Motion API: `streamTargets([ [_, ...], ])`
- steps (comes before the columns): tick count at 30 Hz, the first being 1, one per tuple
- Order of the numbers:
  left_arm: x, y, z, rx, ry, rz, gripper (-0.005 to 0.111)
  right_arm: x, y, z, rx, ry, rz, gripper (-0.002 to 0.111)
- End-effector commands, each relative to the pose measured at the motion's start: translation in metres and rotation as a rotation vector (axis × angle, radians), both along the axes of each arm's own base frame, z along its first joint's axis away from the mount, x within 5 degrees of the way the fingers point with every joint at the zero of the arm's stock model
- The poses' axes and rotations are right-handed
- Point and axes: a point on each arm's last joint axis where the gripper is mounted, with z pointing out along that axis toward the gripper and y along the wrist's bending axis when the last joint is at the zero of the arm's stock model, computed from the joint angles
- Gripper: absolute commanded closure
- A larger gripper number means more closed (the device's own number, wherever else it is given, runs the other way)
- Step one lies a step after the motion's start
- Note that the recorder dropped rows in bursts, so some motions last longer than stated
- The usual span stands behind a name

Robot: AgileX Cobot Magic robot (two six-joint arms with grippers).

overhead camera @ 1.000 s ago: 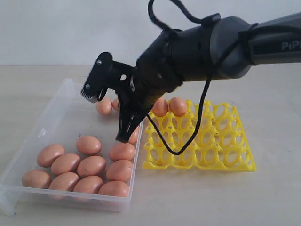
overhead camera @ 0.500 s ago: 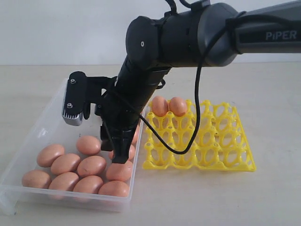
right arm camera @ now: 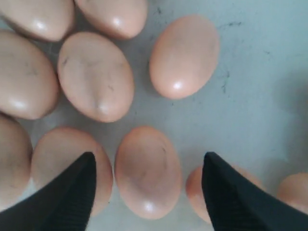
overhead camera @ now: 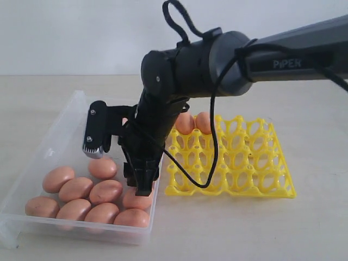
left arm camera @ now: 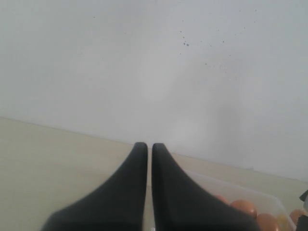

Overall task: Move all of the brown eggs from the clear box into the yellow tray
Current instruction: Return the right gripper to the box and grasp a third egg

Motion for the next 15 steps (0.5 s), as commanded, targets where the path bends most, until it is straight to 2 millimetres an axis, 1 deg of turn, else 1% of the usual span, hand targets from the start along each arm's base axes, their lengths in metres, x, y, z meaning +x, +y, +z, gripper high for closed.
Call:
streamTargets([
  [1,0.0,0.0,0.001,0.001,-0.005,-0.004,0.103,0.007,0.001,-0.011,-0.007,-0.037,0.001,0.05],
  [10,0.0,0.0,0.001,0.001,-0.005,-0.004,0.103,0.01,0.003,-0.032,-0.028,-0.017,-0.02,0.05],
  [13,0.0,0.0,0.001,0.001,-0.005,-0.004,0.103,0.01,0.003,-0.036,-0.03,-0.004,-0.04,0.05],
  [14,0.0,0.0,0.001,0.001,-0.005,-0.004,0.103,0.01,0.003,-0.036,-0.03,-0.003,-0.043,0.051],
  [15,0.0,0.0,0.001,0.001,-0.005,-0.004,0.103,0.01,0.003,-0.036,-0.028,0.0,-0.051,0.055],
])
